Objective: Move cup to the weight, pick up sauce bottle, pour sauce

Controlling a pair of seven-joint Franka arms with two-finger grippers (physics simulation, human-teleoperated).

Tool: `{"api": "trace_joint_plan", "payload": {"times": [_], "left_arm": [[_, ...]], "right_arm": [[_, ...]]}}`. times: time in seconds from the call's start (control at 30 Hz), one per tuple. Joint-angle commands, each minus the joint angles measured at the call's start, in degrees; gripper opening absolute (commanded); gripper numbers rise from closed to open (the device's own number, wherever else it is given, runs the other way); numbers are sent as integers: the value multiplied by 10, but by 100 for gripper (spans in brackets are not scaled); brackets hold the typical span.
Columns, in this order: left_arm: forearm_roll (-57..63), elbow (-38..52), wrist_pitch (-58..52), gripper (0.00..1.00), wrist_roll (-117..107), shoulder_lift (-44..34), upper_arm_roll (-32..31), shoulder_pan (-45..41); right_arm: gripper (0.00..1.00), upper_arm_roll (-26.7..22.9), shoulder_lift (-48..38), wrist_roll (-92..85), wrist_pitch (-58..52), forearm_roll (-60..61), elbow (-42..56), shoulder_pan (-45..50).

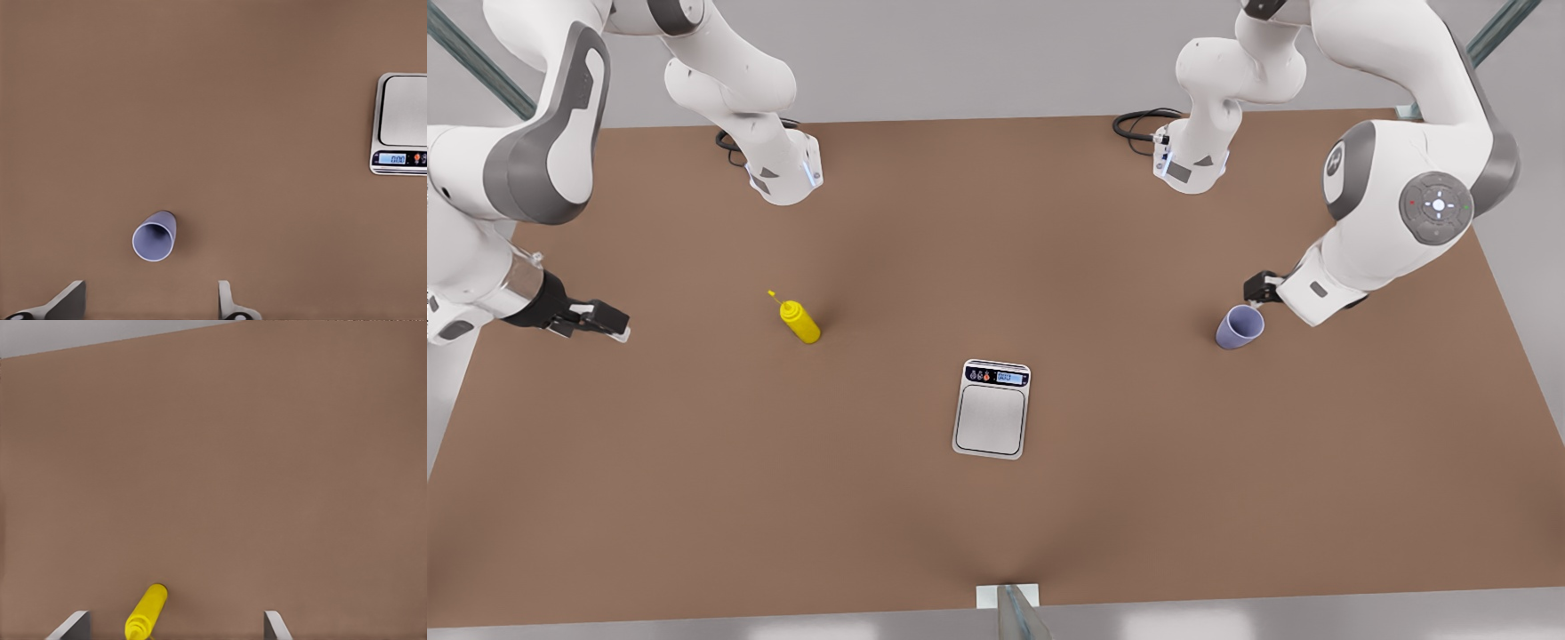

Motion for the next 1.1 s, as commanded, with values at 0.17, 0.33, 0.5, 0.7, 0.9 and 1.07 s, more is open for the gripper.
{"api": "trace_joint_plan", "payload": {"times": [0.17,0.33,0.5,0.7,0.9,1.07], "left_arm": [[-1,-270,192,100,16,-14,33,57],[-2,-432,380,100,125,-15,54,109],[-15,-472,405,100,146,-9,53,109],[-15,-472,420,100,146,14,52,107],[-33,-471,457,99,143,48,52,104],[-44,-470,461,38,141,57,50,104]], "right_arm": [[100,-1,-1,-3,0,0,0,0],[100,-1,0,-4,0,0,-1,0],[100,-2,1,-11,-1,0,-2,-1],[100,0,1,-9,0,-2,-2,3],[100,-1,-1,-17,-7,-1,-6,-1],[100,-3,-1,-18,-8,-1,-6,-1]]}}
